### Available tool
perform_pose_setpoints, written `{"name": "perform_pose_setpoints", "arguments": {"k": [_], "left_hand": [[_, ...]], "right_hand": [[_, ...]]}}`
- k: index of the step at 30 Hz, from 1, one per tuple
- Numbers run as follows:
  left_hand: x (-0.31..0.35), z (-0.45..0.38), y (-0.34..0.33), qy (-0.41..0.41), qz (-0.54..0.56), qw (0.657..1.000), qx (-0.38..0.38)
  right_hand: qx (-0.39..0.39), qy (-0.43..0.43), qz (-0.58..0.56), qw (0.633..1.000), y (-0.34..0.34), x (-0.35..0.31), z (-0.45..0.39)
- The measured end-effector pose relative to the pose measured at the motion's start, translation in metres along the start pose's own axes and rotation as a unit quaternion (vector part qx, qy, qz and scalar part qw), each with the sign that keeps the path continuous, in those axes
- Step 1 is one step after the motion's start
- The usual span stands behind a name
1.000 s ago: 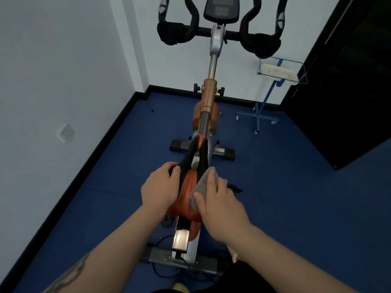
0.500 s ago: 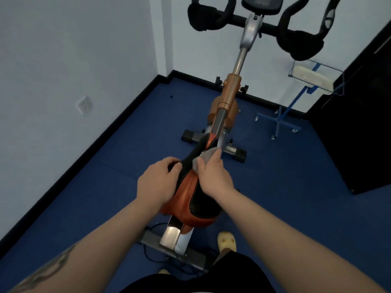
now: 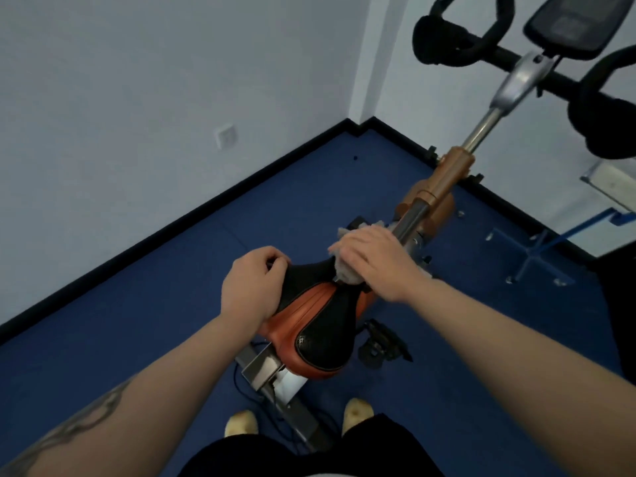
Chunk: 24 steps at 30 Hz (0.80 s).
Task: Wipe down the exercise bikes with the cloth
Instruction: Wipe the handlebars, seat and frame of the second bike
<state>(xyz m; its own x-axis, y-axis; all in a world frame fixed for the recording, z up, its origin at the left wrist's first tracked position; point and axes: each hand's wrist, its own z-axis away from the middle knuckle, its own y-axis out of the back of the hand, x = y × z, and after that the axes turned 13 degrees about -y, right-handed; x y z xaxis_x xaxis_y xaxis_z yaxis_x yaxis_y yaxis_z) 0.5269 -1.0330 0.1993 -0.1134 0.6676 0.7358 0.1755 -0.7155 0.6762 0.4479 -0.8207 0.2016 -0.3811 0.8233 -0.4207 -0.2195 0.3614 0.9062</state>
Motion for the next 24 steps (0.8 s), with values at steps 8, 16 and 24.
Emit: {"name": "perform_pose_setpoints", "arguments": {"k": [8,16,24], "left_hand": [[0.009,0.032,-0.013,0.078,0.085,0.987,0.110],[0.033,0.084,-0.040,0.101,0.139,0.967,0.190],[0.044,0.112,-0.045,0.137,0.109,0.973,0.149]], "right_hand": [[0.001,0.116,0.137,0.984,-0.014,-0.041,-0.002],[-0.060,0.022,0.191,0.980,0.003,-0.018,-0.034],[-0.196,0.033,0.188,0.962,0.014,-0.020,-0.053]]}}
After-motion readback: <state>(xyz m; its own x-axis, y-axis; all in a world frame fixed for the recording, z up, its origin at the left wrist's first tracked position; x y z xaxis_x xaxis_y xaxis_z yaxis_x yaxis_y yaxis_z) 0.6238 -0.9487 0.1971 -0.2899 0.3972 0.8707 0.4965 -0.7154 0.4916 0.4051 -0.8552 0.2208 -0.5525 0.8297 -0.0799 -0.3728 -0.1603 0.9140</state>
